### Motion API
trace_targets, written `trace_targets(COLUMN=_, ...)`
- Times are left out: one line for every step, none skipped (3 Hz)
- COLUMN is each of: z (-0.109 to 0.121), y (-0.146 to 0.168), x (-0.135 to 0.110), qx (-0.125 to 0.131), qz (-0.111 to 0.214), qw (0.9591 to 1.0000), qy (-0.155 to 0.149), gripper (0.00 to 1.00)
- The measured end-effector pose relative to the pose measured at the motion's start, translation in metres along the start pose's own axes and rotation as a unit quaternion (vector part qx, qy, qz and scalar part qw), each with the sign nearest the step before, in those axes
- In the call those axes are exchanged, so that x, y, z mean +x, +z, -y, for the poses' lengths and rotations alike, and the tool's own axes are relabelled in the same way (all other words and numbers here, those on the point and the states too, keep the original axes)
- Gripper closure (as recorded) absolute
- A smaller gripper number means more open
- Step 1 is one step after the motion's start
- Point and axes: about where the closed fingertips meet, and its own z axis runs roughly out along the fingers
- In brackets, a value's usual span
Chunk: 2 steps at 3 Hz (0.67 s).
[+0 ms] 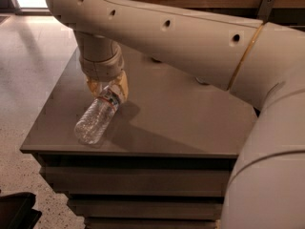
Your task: Place water bottle upright
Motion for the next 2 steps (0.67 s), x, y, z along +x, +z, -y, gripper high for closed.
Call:
trace_targets(z=-0.001, y=-0.001, x=-0.001, qx=-0.001, qz=0.002, qw=1.0000, qy=-0.004, gripper=1.00)
trace_targets(z=0.001, y=-0.020, x=-0.010, qx=-0.004, qz=0.033, qw=0.9993, qy=-0.020, gripper=1.00)
